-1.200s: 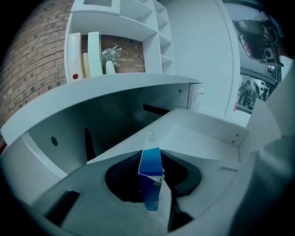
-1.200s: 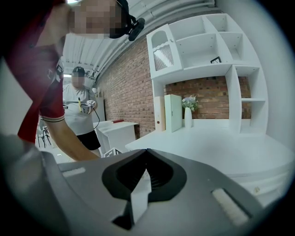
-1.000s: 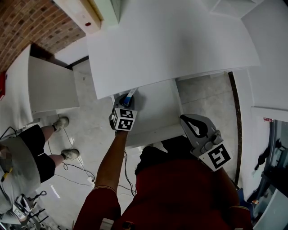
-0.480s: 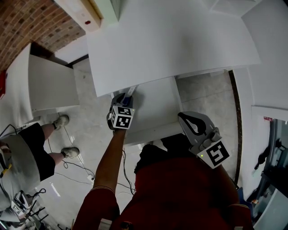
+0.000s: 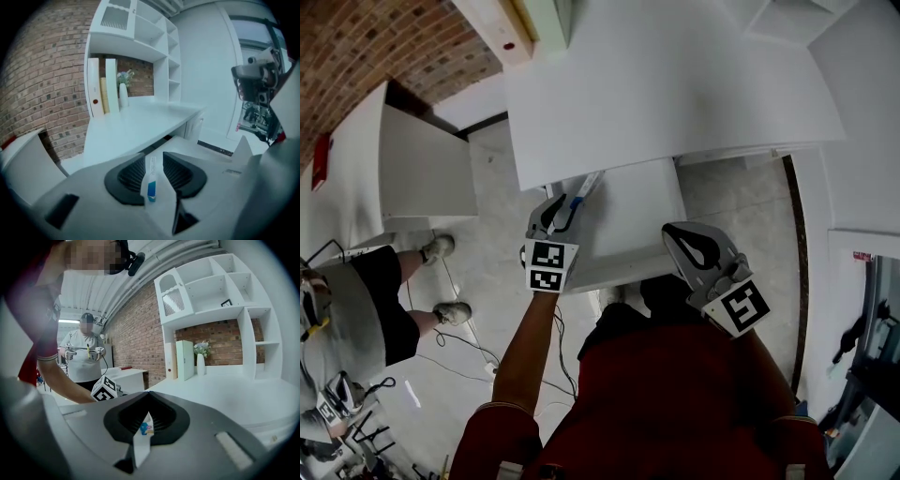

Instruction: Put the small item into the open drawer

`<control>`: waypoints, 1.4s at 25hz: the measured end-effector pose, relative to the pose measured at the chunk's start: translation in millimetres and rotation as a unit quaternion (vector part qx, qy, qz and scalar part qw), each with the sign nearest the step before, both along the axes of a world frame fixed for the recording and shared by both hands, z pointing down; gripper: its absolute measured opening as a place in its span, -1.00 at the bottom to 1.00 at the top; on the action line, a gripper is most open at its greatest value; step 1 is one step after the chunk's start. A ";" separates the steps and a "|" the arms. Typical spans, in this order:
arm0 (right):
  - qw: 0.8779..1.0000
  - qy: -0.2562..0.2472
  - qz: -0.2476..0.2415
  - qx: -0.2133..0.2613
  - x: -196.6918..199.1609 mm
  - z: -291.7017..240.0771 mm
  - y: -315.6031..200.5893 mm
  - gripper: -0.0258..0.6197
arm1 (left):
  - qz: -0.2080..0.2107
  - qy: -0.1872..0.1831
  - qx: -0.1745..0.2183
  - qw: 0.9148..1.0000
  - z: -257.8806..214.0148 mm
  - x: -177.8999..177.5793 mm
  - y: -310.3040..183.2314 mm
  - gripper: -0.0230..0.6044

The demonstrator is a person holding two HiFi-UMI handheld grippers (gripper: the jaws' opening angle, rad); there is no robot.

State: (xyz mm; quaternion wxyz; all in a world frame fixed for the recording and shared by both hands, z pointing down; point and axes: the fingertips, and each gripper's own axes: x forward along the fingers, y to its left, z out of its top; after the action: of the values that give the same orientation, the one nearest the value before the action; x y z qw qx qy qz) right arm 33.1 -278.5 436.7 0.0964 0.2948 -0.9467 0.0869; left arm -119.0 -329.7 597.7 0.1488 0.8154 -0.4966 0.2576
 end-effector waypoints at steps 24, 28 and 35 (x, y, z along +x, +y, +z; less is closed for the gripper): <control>0.991 -0.100 0.005 0.085 -41.3 -97.5 109.7 -0.88 | 0.078 0.201 0.262 0.941 -265.9 36.5 140.3 -0.92; 0.989 -0.115 -0.004 0.091 -31.3 -108.3 116.0 -0.88 | 0.080 0.206 0.274 0.936 -282.4 52.8 149.9 -0.92; 0.987 -0.131 -0.017 0.097 -6.9 -112.2 128.2 -0.88 | 0.080 0.195 0.279 0.937 -286.0 81.0 163.7 -0.92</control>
State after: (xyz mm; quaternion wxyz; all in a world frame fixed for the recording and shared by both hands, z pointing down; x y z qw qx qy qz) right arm 26.2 -150.3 324.5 -0.0557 0.2726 -0.9600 0.0309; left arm -37.9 -166.0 311.7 -0.0123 0.8952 -0.4433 -0.0441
